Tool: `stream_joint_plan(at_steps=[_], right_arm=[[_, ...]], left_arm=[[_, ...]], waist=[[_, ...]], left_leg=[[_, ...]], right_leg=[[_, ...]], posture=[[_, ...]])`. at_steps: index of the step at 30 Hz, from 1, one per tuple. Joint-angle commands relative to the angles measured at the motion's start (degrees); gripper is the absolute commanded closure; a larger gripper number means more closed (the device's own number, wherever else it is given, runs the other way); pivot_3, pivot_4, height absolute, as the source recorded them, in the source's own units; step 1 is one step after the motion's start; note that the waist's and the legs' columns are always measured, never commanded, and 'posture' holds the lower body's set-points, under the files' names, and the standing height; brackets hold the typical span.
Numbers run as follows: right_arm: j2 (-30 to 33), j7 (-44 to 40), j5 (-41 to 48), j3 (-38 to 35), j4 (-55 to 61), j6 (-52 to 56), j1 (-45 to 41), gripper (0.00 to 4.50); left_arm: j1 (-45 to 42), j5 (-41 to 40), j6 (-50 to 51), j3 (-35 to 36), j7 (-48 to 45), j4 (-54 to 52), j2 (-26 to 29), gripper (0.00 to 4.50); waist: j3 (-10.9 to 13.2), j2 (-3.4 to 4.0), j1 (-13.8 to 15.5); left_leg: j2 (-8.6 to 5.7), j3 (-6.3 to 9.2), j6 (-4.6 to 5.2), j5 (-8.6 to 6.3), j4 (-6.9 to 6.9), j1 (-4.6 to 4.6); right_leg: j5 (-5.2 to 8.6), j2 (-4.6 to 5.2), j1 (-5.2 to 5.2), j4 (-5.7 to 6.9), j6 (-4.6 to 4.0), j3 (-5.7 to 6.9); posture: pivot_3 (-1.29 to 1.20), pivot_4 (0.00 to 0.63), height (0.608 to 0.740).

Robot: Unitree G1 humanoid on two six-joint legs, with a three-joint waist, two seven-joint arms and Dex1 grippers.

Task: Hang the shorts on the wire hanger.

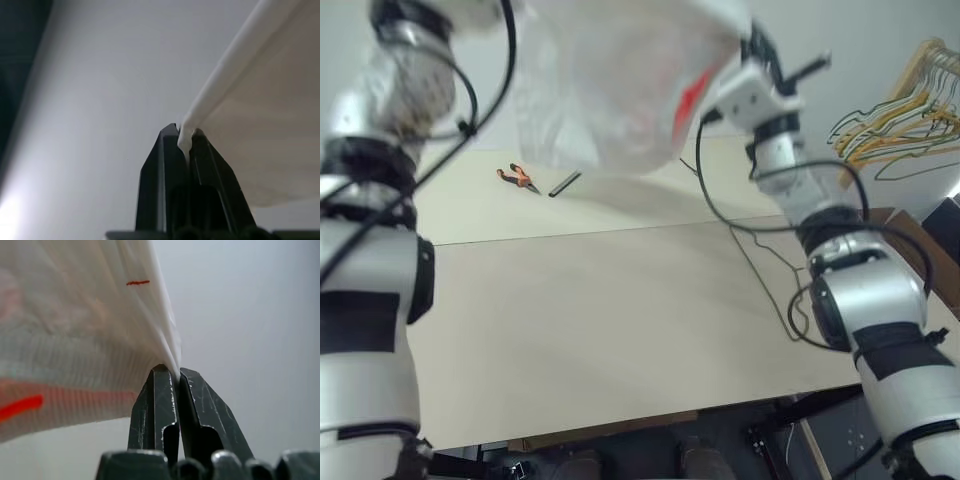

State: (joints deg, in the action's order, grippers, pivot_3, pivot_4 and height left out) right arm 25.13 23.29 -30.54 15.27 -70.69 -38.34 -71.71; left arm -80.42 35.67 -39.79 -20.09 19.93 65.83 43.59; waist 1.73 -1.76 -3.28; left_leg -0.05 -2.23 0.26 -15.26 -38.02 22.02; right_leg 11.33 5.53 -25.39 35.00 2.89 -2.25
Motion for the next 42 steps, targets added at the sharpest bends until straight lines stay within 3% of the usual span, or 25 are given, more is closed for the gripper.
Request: stream_joint_plan(at_steps=[1,2,4,8,11,15,19,22,24,28,31,34,38,41,42], right_arm=[[4.3,-4.8,0.1,0.5,0.7,-4.6,2.7,4.5],[4.8,-5.3,-0.3,1.1,1.0,-5.5,3.5,4.5],[5.6,-10.5,-0.3,2.6,1.4,-9.5,6.8,4.5],[6.0,-28.4,4.9,2.3,2.3,-14.8,12.2,4.5],[6.1,-53.4,18.7,-0.6,7.2,-15.3,17.1,4.5],[10.4,-82.2,37.9,-1.9,26.1,-1.7,25.5,4.5],[16.8,-94.1,46.7,-2.6,44.2,13.5,32.3,4.5],[24.5,-102.3,51.5,-2.7,57.9,22.7,38.4,4.5],[28.1,-105.3,53.5,-3.4,64.3,26.6,41.8,4.5],[33.6,-109.0,55.4,-4.4,73.1,31.7,47.3,4.5],[34.3,-109.3,54.5,-4.5,74.8,32.6,48.2,4.5],[31.7,-105.6,51.6,-3.4,73.2,36.1,43.9,4.5],[25.2,-102.9,48.7,-2.8,63.8,39.6,32.7,4.5],[17.3,-95.5,39.6,-1.2,43.2,34.0,16.9,4.5],[15.5,-93.7,37.5,-1.0,38.2,32.3,13.7,4.5]], left_arm=[[7.2,-7.7,-10.3,4.2,-8.0,-6.3,3.4,4.47],[9.3,-8.9,-12.0,4.8,-9.7,-7.9,3.9,4.47],[20.0,-18.9,-12.0,7.5,-18.4,-17.8,4.8,4.47],[37.2,-31.1,-4.1,12.2,-30.1,-38.5,8.1,4.47],[47.5,-44.0,8.0,16.5,-41.5,-53.5,13.3,4.47],[65.5,-60.8,23.5,25.3,-62.4,-69.6,26.6,4.47],[83.2,-65.8,32.0,38.6,-80.5,-76.9,33.4,4.47],[95.3,-64.6,35.2,49.6,-95.1,-81.4,32.8,4.47],[100.4,-64.8,37.7,54.4,-100.5,-85.0,31.0,4.47],[107.8,-65.9,42.2,60.6,-108.8,-92.5,27.3,4.47],[107.6,-66.5,44.1,60.5,-109.4,-94.8,25.9,4.47],[100.0,-65.1,43.8,54.4,-104.3,-92.9,26.3,4.47],[77.4,-62.1,43.4,41.4,-97.5,-81.7,26.1,4.47],[46.3,-48.7,36.2,27.6,-92.8,-57.8,19.3,4.47],[40.1,-45.7,34.2,25.0,-91.9,-52.2,17.5,4.47]], waist=[[0.0,-0.01,-0.4],[0.0,0.0,-0.7],[0.0,0.0,-1.1],[0.0,-0.01,-2.8],[0.0,-0.01,-3.6],[0.1,0.11,-4.3],[0.3,0.33,-2.6],[0.4,0.37,-0.4],[0.4,0.41,0.7],[0.4,0.51,2.1],[0.5,0.47,2.5],[0.5,0.47,2.7],[0.6,0.38,2.7],[0.6,0.37,2.6],[0.6,0.34,2.5]], left_leg=[[-0.01,0.0,0.02,0.0,-0.05,-0.03],[0.0,0.01,0.03,-0.01,-0.12,-0.04],[0.01,0.06,0.08,-0.04,-0.25,-0.04],[0.11,0.37,0.71,-0.41,-0.36,-0.46],[0.14,0.57,0.85,-0.49,-0.78,-0.42],[0.49,0.65,1.03,-0.61,-0.9,-0.93],[0.7,0.52,1.04,-0.62,-0.91,-1.79],[0.87,0.35,1.01,-0.64,-0.81,-2.45],[0.9,-0.06,0.99,-0.65,-0.8,-2.66],[0.98,-0.51,0.92,-0.69,-0.78,-2.69],[0.93,-0.64,0.86,-0.72,-0.82,-2.69],[0.92,-0.65,0.86,-0.72,-0.86,-2.7],[0.87,-0.66,0.81,-0.67,-0.97,-2.72],[0.89,-0.58,0.79,-0.62,-1.03,-2.79],[0.95,-0.51,0.74,-0.54,-1.03,-2.75]], right_leg=[[-0.02,0.02,0.05,0.0,0.02,-0.02],[-0.03,0.02,0.07,0.03,0.02,-0.03],[-0.07,0.01,0.13,0.03,0.04,-0.03],[-0.08,-0.04,0.49,0.11,0.05,-0.19],[-0.11,-0.06,0.6,0.26,0.1,-0.2],[-0.31,-0.17,1.27,0.19,0.14,-0.2],[-0.28,-0.24,2.06,0.03,0.09,-0.14],[0.25,-0.36,2.53,0.03,0.16,-0.04],[0.62,-0.39,2.56,0.15,-0.33,0.01],[0.73,-0.4,2.44,0.22,-0.43,-0.01],[0.76,-0.47,2.38,0.23,-0.42,-0.06],[0.77,-0.49,2.39,0.25,-0.42,-0.07],[0.71,-0.58,2.42,0.43,-0.46,-0.16],[0.56,-0.82,2.58,0.45,-0.46,-0.18],[0.42,-0.96,2.57,0.36,-0.47,-0.2]], posture=[[0.02,0.0,0.74],[0.02,0.0,0.74],[0.02,0.0,0.74],[0.03,0.01,0.74],[0.04,0.011,0.74],[0.05,0.007,0.74],[0.05,0.004,0.74],[0.05,0.002,0.74],[0.05,0.001,0.74],[0.05,0.007,0.74],[0.04,0.005,0.74],[0.04,0.001,0.74],[0.04,0.0,0.74],[0.04,0.0,0.74],[0.04,0.0,0.74]])
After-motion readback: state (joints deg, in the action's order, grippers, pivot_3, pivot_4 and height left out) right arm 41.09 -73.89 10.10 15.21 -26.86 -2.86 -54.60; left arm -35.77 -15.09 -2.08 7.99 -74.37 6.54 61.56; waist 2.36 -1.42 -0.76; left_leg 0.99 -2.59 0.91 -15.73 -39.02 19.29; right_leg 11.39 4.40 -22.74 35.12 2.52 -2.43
